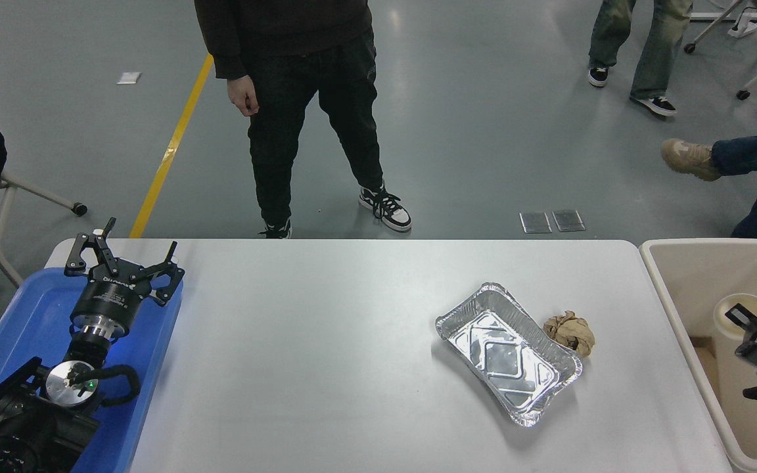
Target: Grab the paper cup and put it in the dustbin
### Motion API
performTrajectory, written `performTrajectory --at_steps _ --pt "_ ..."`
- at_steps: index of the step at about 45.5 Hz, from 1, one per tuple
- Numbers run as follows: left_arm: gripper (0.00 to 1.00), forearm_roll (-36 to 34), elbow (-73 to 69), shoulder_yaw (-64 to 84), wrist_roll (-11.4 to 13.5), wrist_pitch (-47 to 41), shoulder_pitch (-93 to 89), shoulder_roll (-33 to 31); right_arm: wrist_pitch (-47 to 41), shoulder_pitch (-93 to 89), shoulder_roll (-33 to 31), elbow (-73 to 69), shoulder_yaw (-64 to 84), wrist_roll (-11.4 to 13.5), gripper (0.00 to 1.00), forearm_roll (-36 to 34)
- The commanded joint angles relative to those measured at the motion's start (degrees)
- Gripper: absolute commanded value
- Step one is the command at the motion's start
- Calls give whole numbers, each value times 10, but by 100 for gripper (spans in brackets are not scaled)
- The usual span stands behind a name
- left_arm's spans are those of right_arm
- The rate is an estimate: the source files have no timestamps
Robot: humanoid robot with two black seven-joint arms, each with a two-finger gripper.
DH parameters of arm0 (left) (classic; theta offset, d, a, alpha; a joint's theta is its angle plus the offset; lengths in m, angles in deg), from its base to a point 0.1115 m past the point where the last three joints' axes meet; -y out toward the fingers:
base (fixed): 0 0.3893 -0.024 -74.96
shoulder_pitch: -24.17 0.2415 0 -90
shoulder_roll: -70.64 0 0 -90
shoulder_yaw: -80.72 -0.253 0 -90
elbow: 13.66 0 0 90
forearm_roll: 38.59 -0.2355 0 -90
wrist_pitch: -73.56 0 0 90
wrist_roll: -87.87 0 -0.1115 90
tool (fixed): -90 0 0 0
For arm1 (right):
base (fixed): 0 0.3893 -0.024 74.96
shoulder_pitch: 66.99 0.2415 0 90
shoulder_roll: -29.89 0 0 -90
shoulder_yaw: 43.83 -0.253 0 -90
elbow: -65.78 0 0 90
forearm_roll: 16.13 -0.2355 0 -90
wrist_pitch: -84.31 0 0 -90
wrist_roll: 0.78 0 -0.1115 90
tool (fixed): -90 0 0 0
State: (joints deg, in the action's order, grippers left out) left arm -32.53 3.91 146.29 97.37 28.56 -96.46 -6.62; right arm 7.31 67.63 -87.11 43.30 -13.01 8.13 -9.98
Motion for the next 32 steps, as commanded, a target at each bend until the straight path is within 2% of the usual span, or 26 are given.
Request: performTrajectory --at_steps 1,3,4,5,7,8,10,12,23,32 --pt "99 0 0 0 0 0 0 0 4 -11 8 7 -7 1 0 -3" --pt "99 0 0 0 0 0 0 0 4 -12 8 6 -7 1 4 -4" --pt "99 0 0 0 0 0 0 0 3 -12 7 5 -7 1 15 -4" --pt "99 0 0 0 0 0 0 0 1 -12 7 4 -7 1 27 -4" --pt "99 0 0 0 0 0 0 0 2 -11 6 4 -8 0 69 -4" --pt "99 0 0 0 0 0 0 0 2 -11 6 2 -8 0 79 -4" --pt "99 0 0 0 0 0 0 0 -2 -10 4 -3 -8 0 86 -4" --pt "99 0 0 0 0 0 0 0 -1 -10 3 -3 -5 0 99 -3" --pt "99 0 0 0 0 0 0 0 -11 3 -2 -17 0 -1 100 46" --pt "99 -1 0 0 0 0 0 0 -20 76 -42 -68 24 -1 100 80"
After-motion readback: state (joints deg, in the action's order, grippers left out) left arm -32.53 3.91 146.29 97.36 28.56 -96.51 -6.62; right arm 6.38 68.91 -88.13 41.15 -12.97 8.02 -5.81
